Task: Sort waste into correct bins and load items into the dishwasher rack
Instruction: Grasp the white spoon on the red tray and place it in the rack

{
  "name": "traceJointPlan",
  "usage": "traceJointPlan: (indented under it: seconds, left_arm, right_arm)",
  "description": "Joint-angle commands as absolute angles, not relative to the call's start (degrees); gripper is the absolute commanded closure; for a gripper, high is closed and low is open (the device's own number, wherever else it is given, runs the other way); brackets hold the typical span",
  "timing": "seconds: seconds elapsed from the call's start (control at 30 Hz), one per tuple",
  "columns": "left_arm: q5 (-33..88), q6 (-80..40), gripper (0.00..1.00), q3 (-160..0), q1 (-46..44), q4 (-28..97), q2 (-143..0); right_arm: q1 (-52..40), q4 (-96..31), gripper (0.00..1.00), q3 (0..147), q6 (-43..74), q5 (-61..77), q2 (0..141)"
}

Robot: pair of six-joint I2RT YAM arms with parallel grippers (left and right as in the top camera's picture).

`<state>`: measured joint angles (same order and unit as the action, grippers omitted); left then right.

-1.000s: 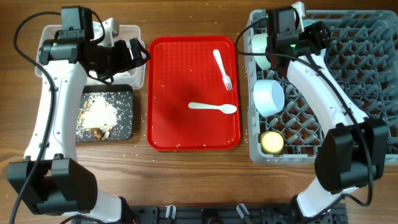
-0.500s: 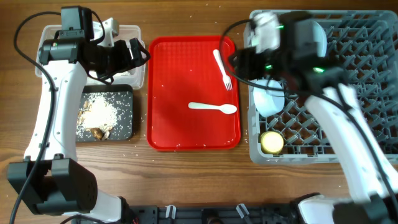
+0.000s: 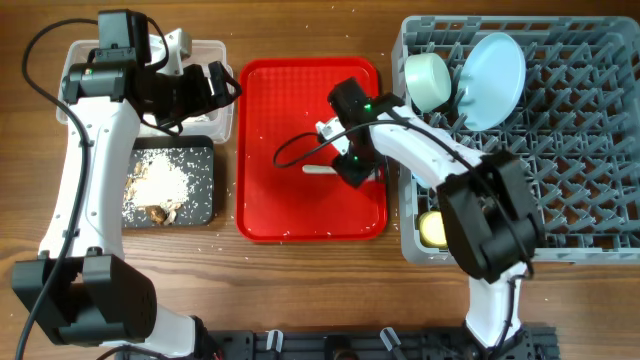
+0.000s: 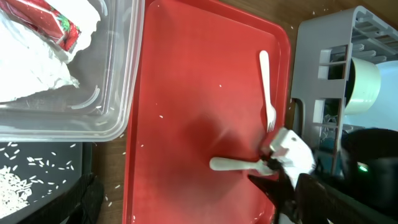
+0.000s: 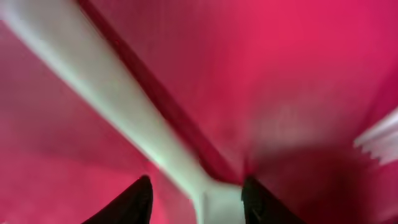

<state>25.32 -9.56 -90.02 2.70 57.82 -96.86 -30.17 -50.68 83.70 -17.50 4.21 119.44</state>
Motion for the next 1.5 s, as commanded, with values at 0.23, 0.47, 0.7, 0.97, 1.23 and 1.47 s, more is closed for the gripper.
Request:
traceJointPlan:
  seconds: [0.23, 0.47, 0.7, 0.97, 1.23, 1.47]
  left_arm:
    - [25.39, -9.45, 0.0, -90.83, 2.74, 57.71, -96.12]
    - [25.39, -9.45, 0.0, -90.8, 2.74, 57.71, -96.12]
    - [25.39, -9.45, 0.0, -90.83, 2.74, 57.71, -96.12]
    - [25.39, -9.45, 0.0, -90.83, 2.74, 57.71, -96.12]
    - [25.39, -9.45, 0.0, -90.83, 2.74, 57.71, -96.12]
    - [25.39, -9.45, 0.0, -90.83, 2.74, 57.71, -96.12]
  right_arm:
    - [-30.15, -48.88, 0.96, 83.88, -16.08, 6.74, 120.68]
    - [-28.38, -65.49, 0.96, 100.25, -2.39, 17.41, 105.75]
    - [-10.22, -79.88, 0.96, 101.65, 6.17, -7.84, 83.9]
    - [-5.17, -75.11, 0.95, 79.26, 6.02, -17.5, 86.54]
    - [-5.17, -72.53, 0.31, 79.37, 5.98, -13.58, 88.66]
    - [-15.49, -58.15, 0.53, 100.42, 12.73, 6.35, 90.17]
